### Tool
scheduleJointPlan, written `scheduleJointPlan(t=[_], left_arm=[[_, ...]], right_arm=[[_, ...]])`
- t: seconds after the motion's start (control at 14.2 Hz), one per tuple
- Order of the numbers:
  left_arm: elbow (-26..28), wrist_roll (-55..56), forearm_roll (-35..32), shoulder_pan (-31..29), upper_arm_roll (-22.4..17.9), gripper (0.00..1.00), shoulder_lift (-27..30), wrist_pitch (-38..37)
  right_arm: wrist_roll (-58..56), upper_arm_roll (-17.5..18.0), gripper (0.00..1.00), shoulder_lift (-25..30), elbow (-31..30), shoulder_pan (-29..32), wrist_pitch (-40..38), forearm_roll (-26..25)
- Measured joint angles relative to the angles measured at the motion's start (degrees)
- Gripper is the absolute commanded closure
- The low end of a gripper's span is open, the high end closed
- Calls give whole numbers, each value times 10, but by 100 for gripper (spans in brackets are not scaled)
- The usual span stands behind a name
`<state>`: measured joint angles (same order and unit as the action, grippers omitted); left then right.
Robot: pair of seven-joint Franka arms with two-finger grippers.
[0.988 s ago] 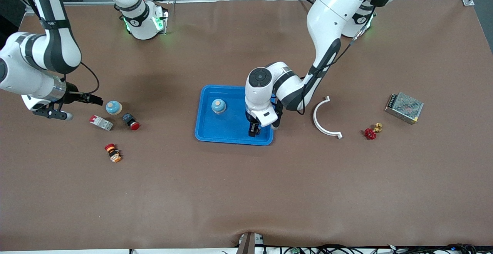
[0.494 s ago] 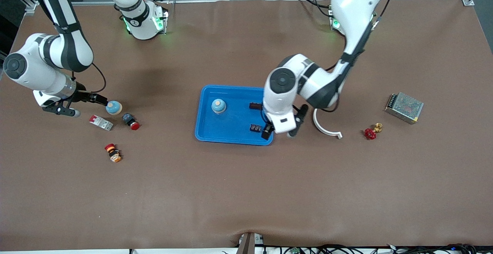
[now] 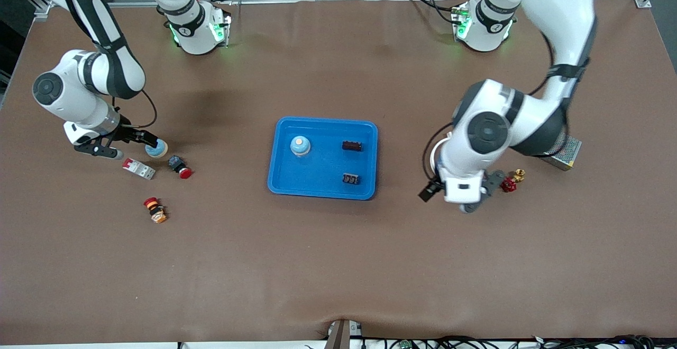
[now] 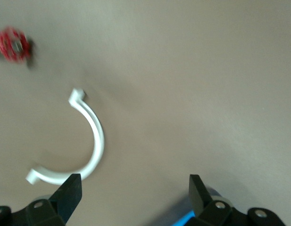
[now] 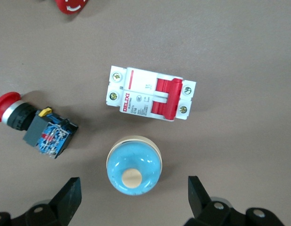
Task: Place electrolytic capacitor and blue bell in tray
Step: 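Release the capacitor in the tray and withdraw the left gripper to rest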
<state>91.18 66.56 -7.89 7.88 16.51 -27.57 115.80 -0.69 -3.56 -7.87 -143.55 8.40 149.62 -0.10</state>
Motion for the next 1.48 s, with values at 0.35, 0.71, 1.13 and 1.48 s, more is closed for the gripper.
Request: scheduleJointPlan(t=[0.35, 0.71, 1.13, 1.48], left_arm=[[9, -166, 4, -85, 3, 0, 10, -3], [30, -290, 45, -127, 4, 0, 33, -3], [94, -495, 115, -94, -101, 0, 204, -102], [85, -532, 117, -83, -127, 0, 290, -194]], right_arm=[[-7, 1, 0, -51, -4, 0, 76, -1], [-14, 1, 17, -72, -4, 0, 96, -1], [-19, 1, 61, -73, -6, 0, 111, -1], [-45, 2, 62, -72, -7, 1, 113, -1]])
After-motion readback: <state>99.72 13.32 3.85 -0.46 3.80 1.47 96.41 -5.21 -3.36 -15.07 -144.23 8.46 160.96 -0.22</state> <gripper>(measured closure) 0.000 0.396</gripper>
